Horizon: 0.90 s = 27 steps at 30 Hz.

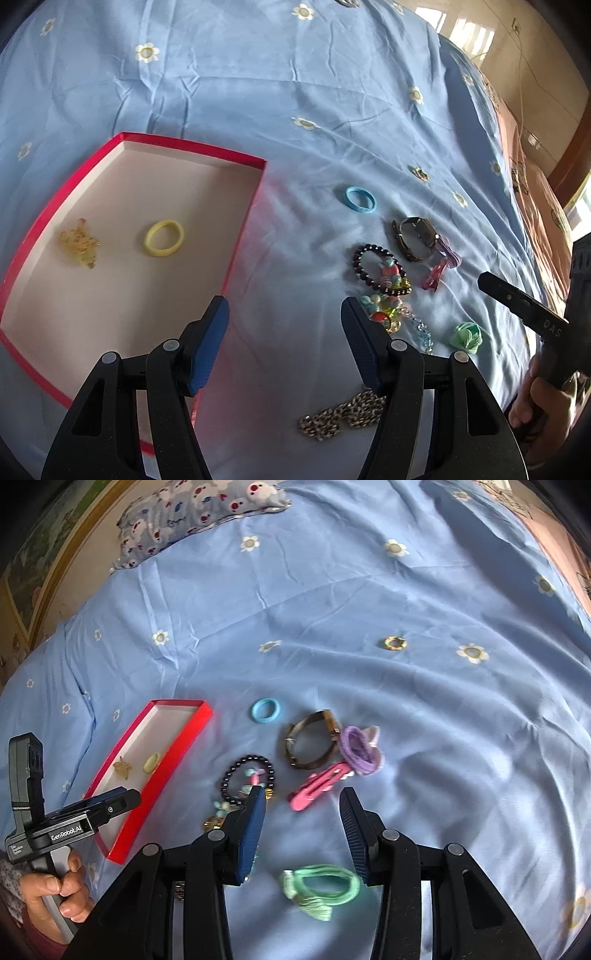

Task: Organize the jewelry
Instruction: 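Move both grippers back over the remaining jewelry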

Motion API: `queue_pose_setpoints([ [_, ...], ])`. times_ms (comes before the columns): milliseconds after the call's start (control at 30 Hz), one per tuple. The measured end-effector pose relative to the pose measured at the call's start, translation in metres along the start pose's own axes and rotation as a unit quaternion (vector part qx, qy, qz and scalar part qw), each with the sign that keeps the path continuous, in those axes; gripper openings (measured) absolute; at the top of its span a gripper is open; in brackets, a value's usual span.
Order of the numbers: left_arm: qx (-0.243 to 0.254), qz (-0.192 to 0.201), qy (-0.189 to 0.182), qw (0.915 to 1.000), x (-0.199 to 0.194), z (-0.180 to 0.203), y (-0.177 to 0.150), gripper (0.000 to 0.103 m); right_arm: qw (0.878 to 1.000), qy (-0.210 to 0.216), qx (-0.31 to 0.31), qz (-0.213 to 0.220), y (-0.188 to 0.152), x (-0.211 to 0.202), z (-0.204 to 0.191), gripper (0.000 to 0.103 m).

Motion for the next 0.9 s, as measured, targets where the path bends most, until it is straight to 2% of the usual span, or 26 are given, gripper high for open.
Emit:
queue_pose_setpoints([
  [367,0.034,-0.021,-0.01,0.9992,0.031,0.029,0.013,0.062,1.0,-0.015,-0.003,0.002,0.013,0.009,0.019,0.043],
  [767,0.071,-0.046,-0.022,0.9962,0.072,0.056,0.031,0.062,1.0,-0.016,0.008,-0.021,0.024,0.035,0.037,0.043],
  [867,0.085,-0.057,-0.019,0.9946,0.085,0.063,0.031,0.057,0.999,-0.015,0.008,-0.028,0.024,0.042,0.039,0.042],
  [900,0.088,-0.062,-0.016,0.9941,0.089,0.064,0.03,0.051,0.999,-0.014,0.009,-0.03,0.024,0.045,0.039,0.042],
])
Point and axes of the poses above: each gripper's, at about its wrist camera, not at the fingertips, and x roughly the way its jaws point, z to its right, y to its top, the point moved 1 cm from there along x, roughly the way its jaws point, and after that the axes turned 1 degree about y, right-handed, at the moved point
